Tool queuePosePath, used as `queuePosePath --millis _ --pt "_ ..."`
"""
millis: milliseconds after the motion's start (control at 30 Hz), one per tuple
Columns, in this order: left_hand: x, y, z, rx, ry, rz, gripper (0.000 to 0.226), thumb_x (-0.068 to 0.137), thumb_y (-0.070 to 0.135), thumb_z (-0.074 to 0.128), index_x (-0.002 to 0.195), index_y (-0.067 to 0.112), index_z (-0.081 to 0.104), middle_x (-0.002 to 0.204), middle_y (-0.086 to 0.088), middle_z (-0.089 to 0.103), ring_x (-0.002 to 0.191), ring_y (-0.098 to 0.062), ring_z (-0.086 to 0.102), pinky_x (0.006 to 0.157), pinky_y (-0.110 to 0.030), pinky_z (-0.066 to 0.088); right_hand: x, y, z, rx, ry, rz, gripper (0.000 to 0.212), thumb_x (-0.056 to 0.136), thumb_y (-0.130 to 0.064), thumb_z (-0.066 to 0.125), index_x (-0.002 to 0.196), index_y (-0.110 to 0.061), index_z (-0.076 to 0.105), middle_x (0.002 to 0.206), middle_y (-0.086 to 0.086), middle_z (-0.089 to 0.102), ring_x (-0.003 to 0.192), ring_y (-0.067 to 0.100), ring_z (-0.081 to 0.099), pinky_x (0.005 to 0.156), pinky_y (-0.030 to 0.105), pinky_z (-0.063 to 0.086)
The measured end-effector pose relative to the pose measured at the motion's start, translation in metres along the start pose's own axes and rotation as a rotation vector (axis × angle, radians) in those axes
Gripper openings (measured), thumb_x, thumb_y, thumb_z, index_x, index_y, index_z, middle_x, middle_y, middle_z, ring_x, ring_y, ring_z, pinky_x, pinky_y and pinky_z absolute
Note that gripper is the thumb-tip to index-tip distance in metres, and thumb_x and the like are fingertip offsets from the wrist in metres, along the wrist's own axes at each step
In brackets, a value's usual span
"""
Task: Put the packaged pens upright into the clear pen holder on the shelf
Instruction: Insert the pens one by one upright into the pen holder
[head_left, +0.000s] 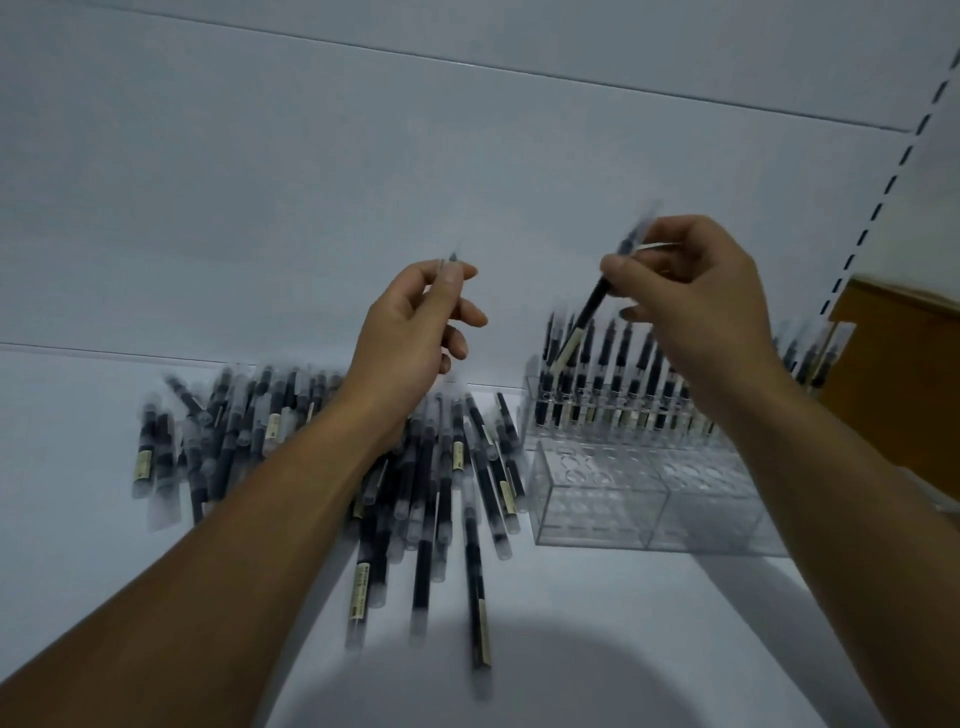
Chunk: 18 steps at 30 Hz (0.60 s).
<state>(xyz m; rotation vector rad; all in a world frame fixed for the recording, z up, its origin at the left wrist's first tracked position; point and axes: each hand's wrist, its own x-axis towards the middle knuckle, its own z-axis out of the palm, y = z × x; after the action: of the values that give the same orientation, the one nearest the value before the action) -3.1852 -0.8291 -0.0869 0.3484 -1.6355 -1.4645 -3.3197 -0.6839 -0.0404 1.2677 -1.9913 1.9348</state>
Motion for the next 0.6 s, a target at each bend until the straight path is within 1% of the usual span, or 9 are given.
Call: queuePosePath --millis 67,133,167,300,433,600 --pt "-0.002 -0.001 0.002 0.045 -0.02 0.025 0.023 0.101 0.036 0.045 0.109 0.025 0.064 0.073 0.009 0.062 0.052 -0.006 0.045 0.049 -0.016 0.038 0.003 0.008 -0.006 -0.052 0.028 0.022 0.02 0.09 -0.021 0.069 0.099 -0.027 0.053 0.088 -0.001 0.07 0.084 0.01 0.071 0.07 0.029 0.057" --pt "-0.003 -0.002 0.003 0.056 -0.033 0.028 0.023 0.1 0.036 0.046 0.108 0.025 0.065 0.071 0.009 0.061 0.051 -0.008 0.042 0.047 -0.015 0.037 0.005 0.018 -0.009 -0.151 0.013 0.041 0.02 0.089 -0.024 0.07 0.1 -0.029 0.053 0.087 -0.003 0.071 0.084 0.012 0.071 0.078 0.041 0.059" --pt "-0.004 -0.003 0.004 0.056 -0.039 0.025 0.024 0.1 0.036 0.046 0.107 0.024 0.065 0.071 0.009 0.061 0.051 -0.008 0.041 0.047 -0.014 0.037 0.005 0.021 -0.009 -0.196 0.001 0.041 0.021 0.089 -0.026 0.07 0.102 -0.029 0.054 0.087 -0.004 0.071 0.085 0.013 0.07 0.081 0.044 0.059" --pt "-0.005 -0.005 0.007 0.058 -0.057 0.018 0.024 0.101 0.034 0.046 0.107 0.022 0.066 0.071 0.008 0.062 0.051 -0.007 0.042 0.047 -0.012 0.037 0.005 0.028 -0.008 -0.296 -0.022 0.02 0.023 0.089 -0.028 0.07 0.105 -0.027 0.053 0.087 -0.007 0.068 0.085 0.012 0.067 0.084 0.044 0.057" --pt "-0.006 -0.005 0.008 0.065 -0.071 0.012 0.024 0.101 0.034 0.046 0.107 0.022 0.066 0.071 0.008 0.062 0.05 -0.006 0.043 0.048 -0.012 0.037 0.011 0.031 -0.011 -0.324 0.022 0.009 0.023 0.089 -0.028 0.069 0.105 -0.027 0.053 0.089 -0.004 0.068 0.088 0.015 0.067 0.084 0.046 0.057" --pt "-0.007 -0.006 0.01 0.077 -0.1 0.002 0.024 0.1 0.034 0.046 0.107 0.022 0.066 0.071 0.009 0.063 0.051 -0.006 0.045 0.049 -0.011 0.038 0.017 0.035 -0.012 -0.361 -0.01 0.036 0.021 0.09 -0.028 0.068 0.103 -0.026 0.052 0.089 -0.006 0.068 0.087 0.014 0.067 0.083 0.046 0.057"
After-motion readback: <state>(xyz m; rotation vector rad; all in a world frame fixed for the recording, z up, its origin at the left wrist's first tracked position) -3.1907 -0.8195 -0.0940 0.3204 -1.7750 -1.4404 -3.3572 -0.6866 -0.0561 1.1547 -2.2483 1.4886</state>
